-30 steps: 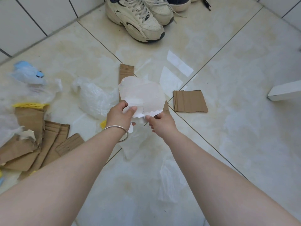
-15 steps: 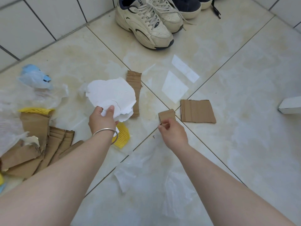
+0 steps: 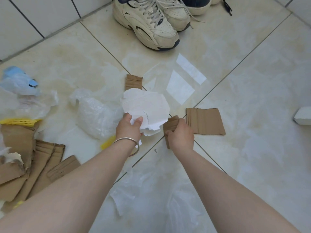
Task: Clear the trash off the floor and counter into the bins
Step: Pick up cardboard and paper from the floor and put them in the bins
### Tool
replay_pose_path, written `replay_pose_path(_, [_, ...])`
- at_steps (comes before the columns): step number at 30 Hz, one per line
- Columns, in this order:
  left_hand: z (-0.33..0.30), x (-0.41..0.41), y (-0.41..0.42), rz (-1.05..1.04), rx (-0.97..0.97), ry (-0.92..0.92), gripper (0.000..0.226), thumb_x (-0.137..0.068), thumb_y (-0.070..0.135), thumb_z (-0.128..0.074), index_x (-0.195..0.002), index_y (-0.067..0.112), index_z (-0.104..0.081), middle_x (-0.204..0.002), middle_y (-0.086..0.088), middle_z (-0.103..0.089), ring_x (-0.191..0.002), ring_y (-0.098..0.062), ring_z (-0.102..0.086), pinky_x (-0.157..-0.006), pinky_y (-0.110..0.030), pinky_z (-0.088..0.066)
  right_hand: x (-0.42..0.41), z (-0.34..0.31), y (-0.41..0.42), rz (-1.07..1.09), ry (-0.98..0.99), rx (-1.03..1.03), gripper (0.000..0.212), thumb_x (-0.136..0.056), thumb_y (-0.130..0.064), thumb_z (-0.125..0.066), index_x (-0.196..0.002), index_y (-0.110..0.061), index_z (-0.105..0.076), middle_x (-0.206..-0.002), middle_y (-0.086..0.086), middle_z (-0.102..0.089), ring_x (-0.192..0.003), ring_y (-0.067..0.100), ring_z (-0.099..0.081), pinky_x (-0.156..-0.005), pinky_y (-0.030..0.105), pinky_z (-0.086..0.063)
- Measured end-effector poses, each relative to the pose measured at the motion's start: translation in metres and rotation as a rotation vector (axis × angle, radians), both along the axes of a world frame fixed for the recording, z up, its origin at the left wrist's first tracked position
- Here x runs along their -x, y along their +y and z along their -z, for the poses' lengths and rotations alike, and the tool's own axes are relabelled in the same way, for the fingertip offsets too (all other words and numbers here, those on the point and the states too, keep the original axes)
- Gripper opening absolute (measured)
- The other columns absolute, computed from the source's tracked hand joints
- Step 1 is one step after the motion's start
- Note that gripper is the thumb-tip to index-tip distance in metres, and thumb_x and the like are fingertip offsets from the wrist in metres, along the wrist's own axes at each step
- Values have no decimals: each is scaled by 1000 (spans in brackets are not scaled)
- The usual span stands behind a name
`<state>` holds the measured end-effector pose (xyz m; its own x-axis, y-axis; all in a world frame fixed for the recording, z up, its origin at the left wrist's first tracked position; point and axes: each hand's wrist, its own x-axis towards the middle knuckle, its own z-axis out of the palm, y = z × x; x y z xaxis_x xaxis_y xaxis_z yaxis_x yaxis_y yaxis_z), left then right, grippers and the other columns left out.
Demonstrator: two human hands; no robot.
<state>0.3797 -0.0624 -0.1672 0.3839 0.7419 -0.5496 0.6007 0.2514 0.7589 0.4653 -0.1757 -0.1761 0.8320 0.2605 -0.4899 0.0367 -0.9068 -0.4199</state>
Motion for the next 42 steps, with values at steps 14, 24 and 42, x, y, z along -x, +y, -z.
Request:
replay_pose_path(14, [14, -45, 34, 134, -274, 204, 34, -91, 23, -56, -114, -1, -60, -145, -4, -30, -129, -22, -40, -100, -19, -28, -75, -7, -26, 100, -95, 14, 37, -91, -40, -51, -109, -11, -66, -142, -3, -38, -135, 24, -27, -114, 43, -24])
replay_pose_path(24, [31, -45, 40, 208, -437, 446, 34, -89, 27, -58, -113, 4, -64, -142, -8, -34, -127, -31, -34, -102, -34, -33, -84, 0, -49, 187, -80, 146, 38, -77, -46, -68, -111, -29, -65, -154, -6, -19, -143, 22, -16, -114, 46, -20])
replay_pose_path(42, [-27, -33, 23, 260, -388, 257, 24, -92, 24, -51, -91, 1, -55, -106, -18, -57, -99, -34, -53, -77, -34, -40, -62, -28, -44, 419, 79, -294, 22, -84, -27, -65, -96, -12, -55, -95, 2, -58, -98, 27, -58, -82, 34, -46])
